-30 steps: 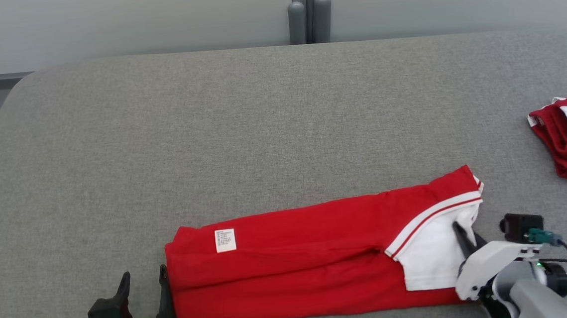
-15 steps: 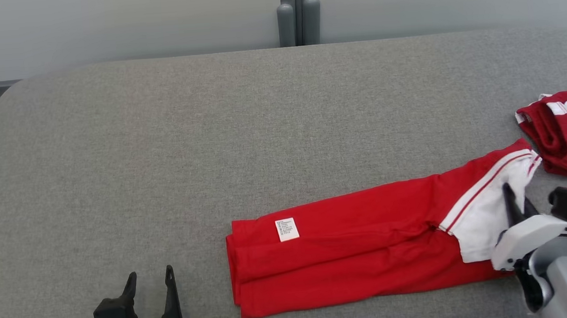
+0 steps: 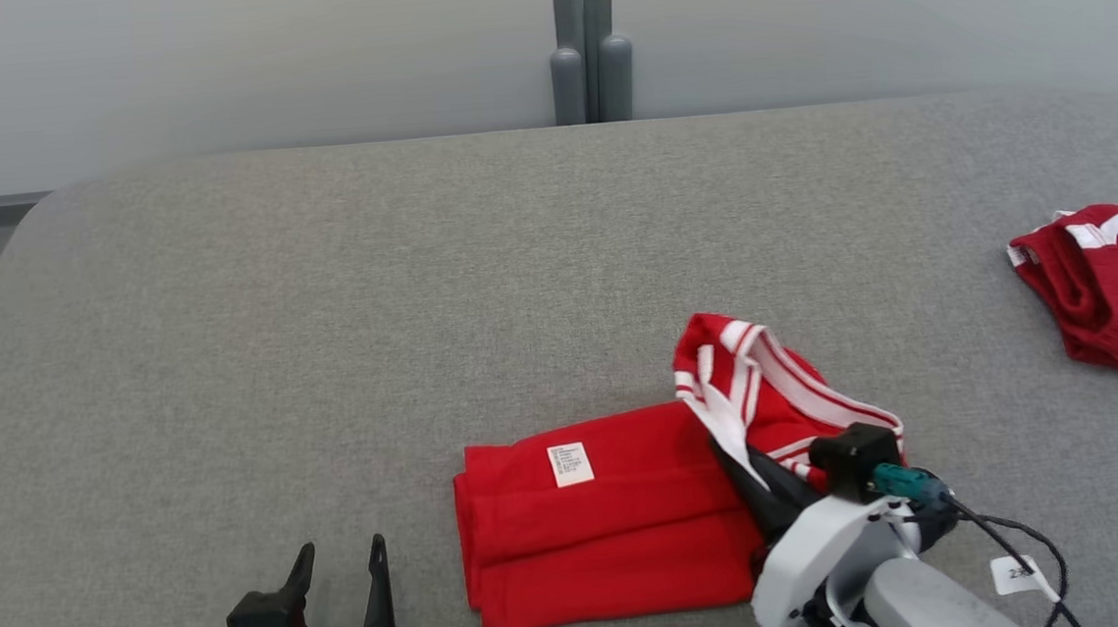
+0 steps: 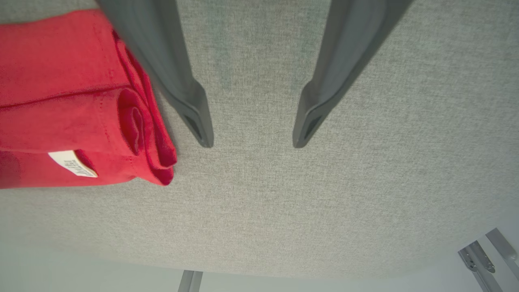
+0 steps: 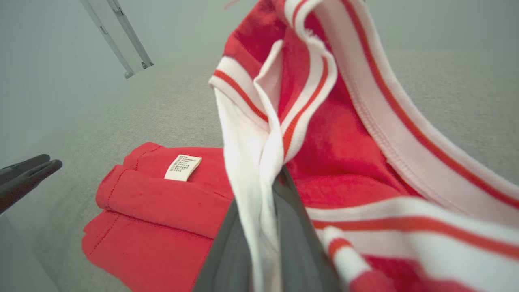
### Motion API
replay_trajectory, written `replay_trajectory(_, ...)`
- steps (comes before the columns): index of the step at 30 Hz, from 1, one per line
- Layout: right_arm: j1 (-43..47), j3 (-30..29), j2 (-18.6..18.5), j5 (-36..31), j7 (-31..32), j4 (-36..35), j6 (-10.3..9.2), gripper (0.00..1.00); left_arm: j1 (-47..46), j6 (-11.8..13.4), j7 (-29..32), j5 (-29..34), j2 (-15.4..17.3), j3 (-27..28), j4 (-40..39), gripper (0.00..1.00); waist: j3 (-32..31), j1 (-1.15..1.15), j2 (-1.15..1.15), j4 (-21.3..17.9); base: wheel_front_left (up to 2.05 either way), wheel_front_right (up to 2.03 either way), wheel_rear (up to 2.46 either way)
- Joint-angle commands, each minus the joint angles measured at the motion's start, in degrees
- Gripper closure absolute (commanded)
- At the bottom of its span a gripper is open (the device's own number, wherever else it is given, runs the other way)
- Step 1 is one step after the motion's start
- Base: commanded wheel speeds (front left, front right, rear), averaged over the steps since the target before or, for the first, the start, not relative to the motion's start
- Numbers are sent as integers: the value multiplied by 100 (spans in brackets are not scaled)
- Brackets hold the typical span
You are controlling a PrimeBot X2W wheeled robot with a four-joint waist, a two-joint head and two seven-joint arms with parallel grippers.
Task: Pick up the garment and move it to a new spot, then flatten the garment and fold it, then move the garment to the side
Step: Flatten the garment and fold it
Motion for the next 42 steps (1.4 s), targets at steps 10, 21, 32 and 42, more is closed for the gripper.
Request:
replay_trajectory(10,-646,1259,279,385,60,528,-4,100,5,9,6,-105,23,-321,42,0,98,0,0,927,0,0,0)
replay_trajectory(21,-1248,1642,453,941,-50,605,-4,0,51,106,6,-176,19,-302,17,0,139,0,0,1147,0,0,0)
replay_trajectory(32,-328,130,108,476,-42,-941,-4,0,79,123,5,-183,22,-178,-103,0,-4,0,0,447,0,0,0)
replay_trajectory(42,424,-224,-89,338,-43,-879,-3,0,80,75,5,-140,22,-156,-60,0,-74,0,0,253,0,0,0)
